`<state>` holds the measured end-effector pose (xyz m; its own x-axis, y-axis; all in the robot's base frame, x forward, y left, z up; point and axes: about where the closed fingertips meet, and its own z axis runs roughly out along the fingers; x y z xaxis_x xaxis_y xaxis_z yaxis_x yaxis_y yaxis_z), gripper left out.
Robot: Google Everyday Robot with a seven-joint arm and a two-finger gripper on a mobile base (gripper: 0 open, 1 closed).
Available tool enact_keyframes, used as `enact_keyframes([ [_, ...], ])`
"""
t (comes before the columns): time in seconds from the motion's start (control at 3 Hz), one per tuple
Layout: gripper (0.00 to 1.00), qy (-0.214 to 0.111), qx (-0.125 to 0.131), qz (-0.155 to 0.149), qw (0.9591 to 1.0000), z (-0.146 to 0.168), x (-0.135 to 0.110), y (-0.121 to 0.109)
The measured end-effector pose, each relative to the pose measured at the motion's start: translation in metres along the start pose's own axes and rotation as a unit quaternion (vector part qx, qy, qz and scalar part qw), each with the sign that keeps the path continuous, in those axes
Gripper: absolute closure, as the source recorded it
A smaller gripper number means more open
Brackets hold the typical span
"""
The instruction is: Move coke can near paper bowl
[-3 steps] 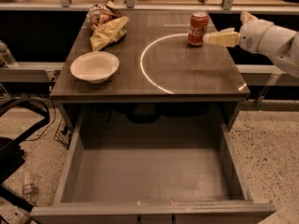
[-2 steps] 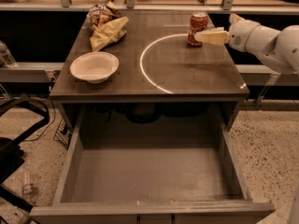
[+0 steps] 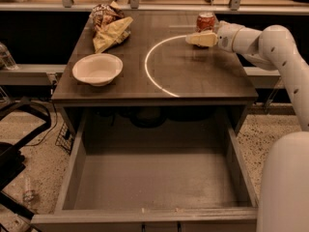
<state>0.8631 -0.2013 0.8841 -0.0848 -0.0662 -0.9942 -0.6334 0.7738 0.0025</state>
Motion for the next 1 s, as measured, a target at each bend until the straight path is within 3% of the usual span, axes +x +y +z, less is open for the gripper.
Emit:
enact_keyframes([
  [0.33,0.18,0.009,-0.003,-0.012,0.9999,0.0246,-0.0006,0.0001],
  [1.0,0.65,0.009,-0.006,-0.014,0.9998,0.0328,-0.0015,0.0035],
])
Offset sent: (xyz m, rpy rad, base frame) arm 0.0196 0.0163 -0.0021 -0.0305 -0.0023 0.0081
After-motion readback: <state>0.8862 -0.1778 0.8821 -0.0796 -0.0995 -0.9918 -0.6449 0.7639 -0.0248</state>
